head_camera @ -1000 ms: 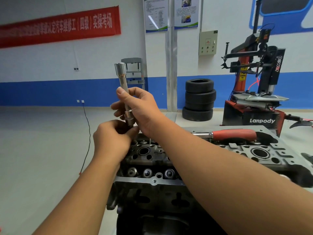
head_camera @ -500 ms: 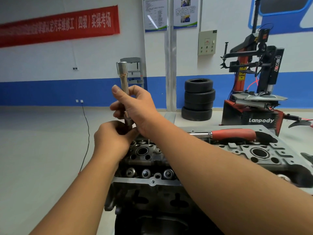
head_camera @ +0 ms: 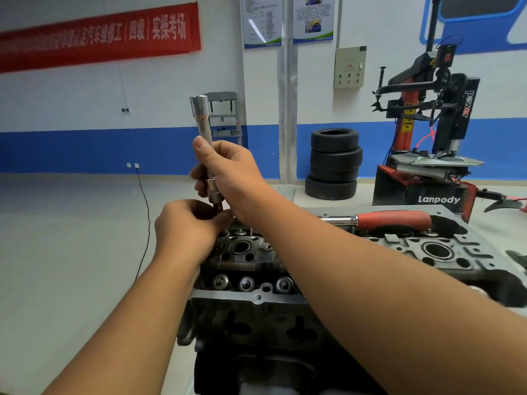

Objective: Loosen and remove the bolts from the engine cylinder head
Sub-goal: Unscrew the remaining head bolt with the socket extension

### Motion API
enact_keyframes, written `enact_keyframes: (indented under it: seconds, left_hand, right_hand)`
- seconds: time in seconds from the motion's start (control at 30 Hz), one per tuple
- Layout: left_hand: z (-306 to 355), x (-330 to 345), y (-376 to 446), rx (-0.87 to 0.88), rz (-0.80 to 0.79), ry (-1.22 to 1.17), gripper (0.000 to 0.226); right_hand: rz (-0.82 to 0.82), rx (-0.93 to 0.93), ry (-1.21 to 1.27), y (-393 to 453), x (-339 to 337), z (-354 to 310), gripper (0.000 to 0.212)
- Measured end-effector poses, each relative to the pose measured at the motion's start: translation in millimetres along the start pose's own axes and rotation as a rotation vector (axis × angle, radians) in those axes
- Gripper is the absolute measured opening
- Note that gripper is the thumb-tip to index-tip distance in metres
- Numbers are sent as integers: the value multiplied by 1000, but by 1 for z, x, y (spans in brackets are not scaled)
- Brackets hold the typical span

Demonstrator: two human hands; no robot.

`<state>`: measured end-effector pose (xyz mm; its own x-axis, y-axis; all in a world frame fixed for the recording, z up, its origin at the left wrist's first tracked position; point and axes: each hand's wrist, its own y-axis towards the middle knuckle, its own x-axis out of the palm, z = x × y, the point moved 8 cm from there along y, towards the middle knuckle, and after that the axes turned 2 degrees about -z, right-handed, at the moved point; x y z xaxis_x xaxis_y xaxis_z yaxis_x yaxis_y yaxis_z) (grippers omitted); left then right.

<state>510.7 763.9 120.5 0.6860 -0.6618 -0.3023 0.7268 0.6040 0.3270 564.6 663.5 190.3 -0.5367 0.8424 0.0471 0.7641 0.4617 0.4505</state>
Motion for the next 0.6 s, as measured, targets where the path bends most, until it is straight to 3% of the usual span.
enact_keyframes:
  seconds: [0.1, 0.2, 0.37, 0.6]
  left_hand:
    - [-1, 4, 1, -52, -57, -64, 33]
    - [-6, 1, 3, -95, -24, -195, 39]
    - [-15, -8, 4, -158, 52, -236, 28]
    - [4, 11, -4, -169, -181, -178, 33]
  right_hand:
    - [-32, 17, -125, 0, 6, 5, 49]
    - [-20, 33, -89, 1, 11, 11, 52]
    - [91, -4, -132, 5, 11, 17, 57]
    - [101, 5, 14, 23, 20, -49, 57]
